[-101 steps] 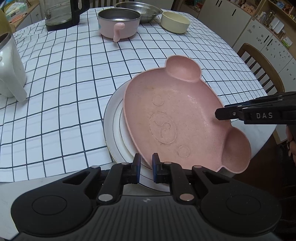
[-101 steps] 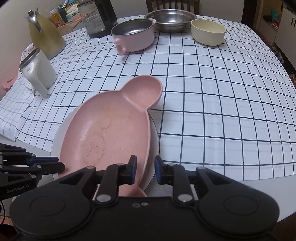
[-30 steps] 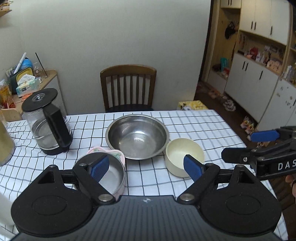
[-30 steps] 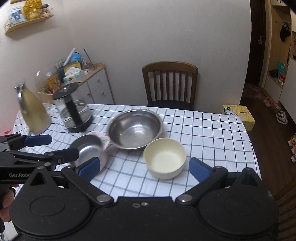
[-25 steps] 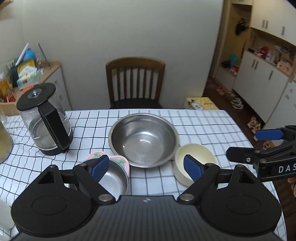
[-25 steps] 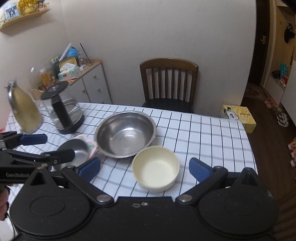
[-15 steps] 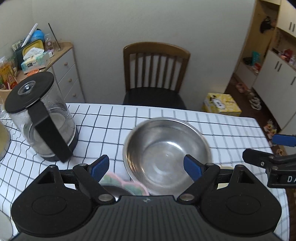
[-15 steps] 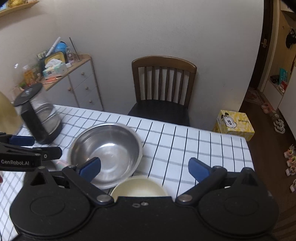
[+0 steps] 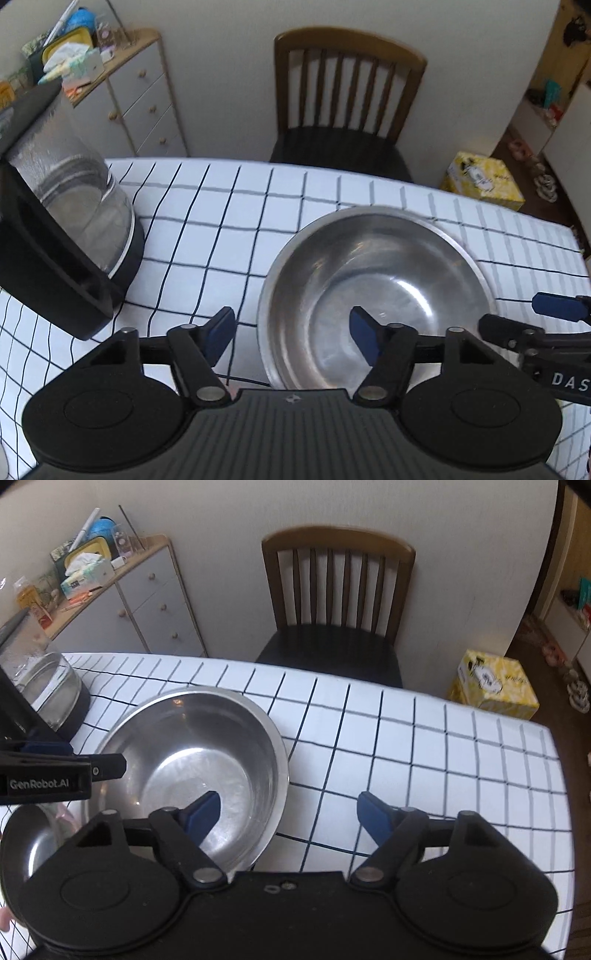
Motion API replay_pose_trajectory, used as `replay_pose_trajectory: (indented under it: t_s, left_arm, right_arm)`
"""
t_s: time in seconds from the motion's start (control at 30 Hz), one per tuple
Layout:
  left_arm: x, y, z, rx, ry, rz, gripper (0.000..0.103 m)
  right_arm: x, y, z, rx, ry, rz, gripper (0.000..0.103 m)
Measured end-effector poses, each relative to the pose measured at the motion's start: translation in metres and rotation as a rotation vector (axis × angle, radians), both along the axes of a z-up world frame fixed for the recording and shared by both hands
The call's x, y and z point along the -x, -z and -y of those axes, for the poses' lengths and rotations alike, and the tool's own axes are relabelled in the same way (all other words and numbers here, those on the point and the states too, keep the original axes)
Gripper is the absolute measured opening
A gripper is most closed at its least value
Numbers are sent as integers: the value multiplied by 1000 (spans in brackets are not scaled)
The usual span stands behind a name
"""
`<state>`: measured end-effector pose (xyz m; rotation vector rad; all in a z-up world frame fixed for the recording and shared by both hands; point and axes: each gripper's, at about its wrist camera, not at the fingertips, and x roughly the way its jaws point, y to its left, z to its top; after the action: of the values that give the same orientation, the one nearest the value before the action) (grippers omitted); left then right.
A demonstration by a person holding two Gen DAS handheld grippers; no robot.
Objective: Organize plates and bowls
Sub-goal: 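Reach both grippers to the large steel bowl rim and close them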
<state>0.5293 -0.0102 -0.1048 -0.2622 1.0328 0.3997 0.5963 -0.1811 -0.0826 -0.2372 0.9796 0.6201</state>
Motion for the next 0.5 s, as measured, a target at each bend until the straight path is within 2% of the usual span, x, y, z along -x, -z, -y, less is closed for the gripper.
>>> replay_pose_trajectory:
  t_s: [0.1, 0.17, 0.23, 0.3, 0.5]
  left_arm:
    - [-3, 10, -6, 19, -16, -28, 52]
    - [-4, 14, -9, 42, -25, -40, 37]
    - [-3, 17, -11, 65, -30, -45, 33]
    - [-1, 17, -10, 73, -41, -38, 32]
    - [0, 15, -9, 55, -59, -47, 18]
  right_arm:
    - [-5, 9, -2, -5, 4, -28, 69]
    - [-6, 13, -3, -9, 5, -45, 55]
    - [-7, 16, -3, -7, 8, -58, 52]
    - [-7, 17, -3, -10, 3, -56, 46]
    - [-7, 16, -3, -26, -4, -63, 16]
